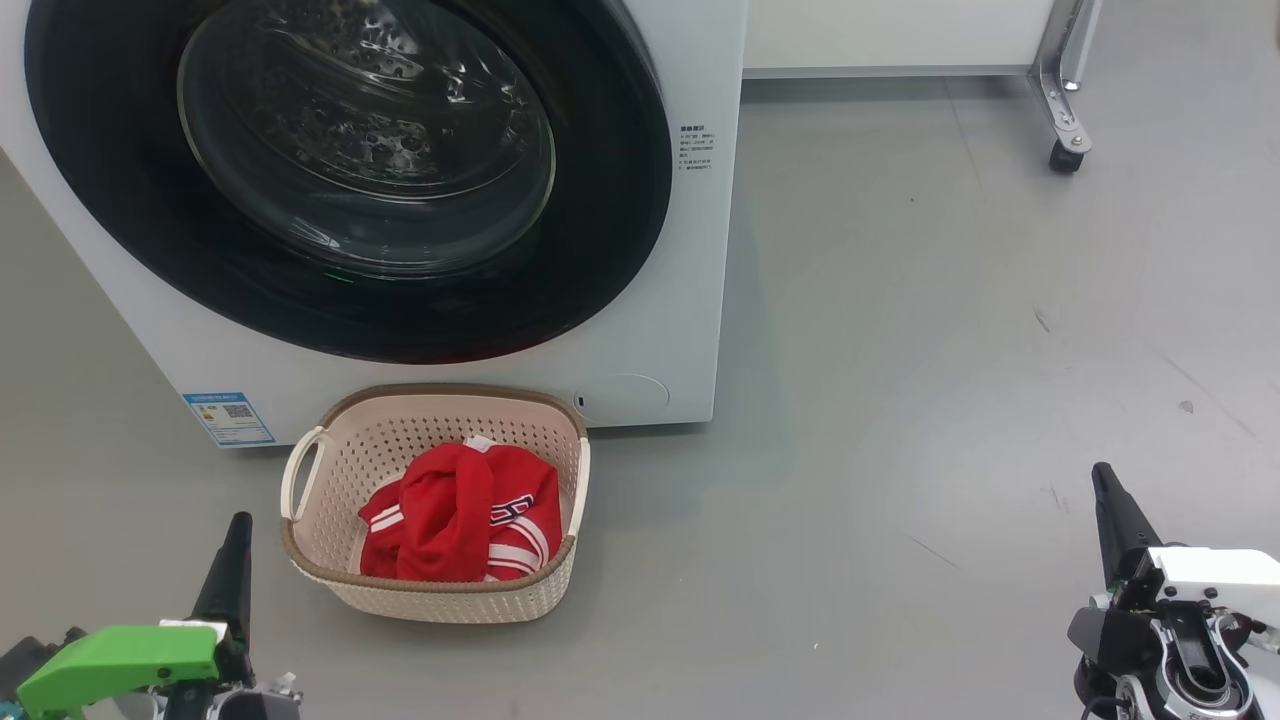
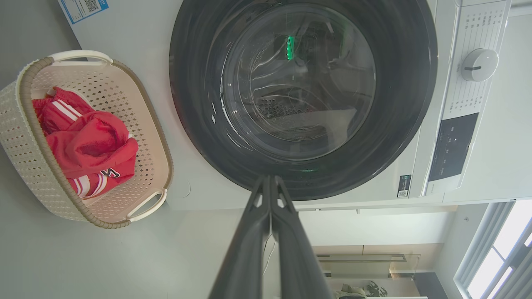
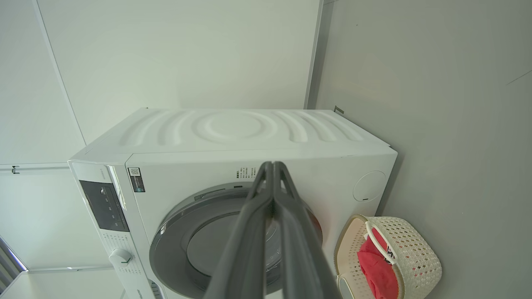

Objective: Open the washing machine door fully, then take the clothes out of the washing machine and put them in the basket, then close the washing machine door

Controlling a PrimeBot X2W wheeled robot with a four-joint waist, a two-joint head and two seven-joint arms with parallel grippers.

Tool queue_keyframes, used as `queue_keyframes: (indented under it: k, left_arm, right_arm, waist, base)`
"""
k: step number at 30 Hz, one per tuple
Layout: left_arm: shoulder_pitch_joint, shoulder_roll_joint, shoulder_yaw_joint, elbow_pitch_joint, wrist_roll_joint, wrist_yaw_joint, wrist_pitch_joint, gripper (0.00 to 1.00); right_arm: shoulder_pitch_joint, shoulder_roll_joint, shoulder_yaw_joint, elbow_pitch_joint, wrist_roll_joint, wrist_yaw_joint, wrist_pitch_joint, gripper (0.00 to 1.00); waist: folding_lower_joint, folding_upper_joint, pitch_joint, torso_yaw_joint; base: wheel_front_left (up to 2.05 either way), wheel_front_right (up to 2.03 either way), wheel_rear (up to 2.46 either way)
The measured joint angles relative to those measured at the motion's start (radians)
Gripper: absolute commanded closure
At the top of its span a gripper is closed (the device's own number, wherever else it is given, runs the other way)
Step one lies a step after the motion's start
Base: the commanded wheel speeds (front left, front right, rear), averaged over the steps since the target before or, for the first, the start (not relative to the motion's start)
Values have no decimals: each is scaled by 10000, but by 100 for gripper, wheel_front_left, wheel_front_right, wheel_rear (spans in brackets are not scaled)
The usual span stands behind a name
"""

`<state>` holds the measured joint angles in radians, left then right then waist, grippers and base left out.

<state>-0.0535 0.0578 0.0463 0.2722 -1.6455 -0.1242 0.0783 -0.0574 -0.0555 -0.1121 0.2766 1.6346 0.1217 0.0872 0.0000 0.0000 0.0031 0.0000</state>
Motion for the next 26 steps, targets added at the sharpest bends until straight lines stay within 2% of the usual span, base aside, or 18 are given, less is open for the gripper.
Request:
queue_keyframes:
  k: [26]
  left_arm:
    - [0, -8, 17, 0, 2, 0, 12, 100]
  right_arm:
    - [0, 13, -10, -2, 0, 0, 54, 100]
  waist:
    - [0, 0, 0, 0]
  base:
    - [0, 0, 0]
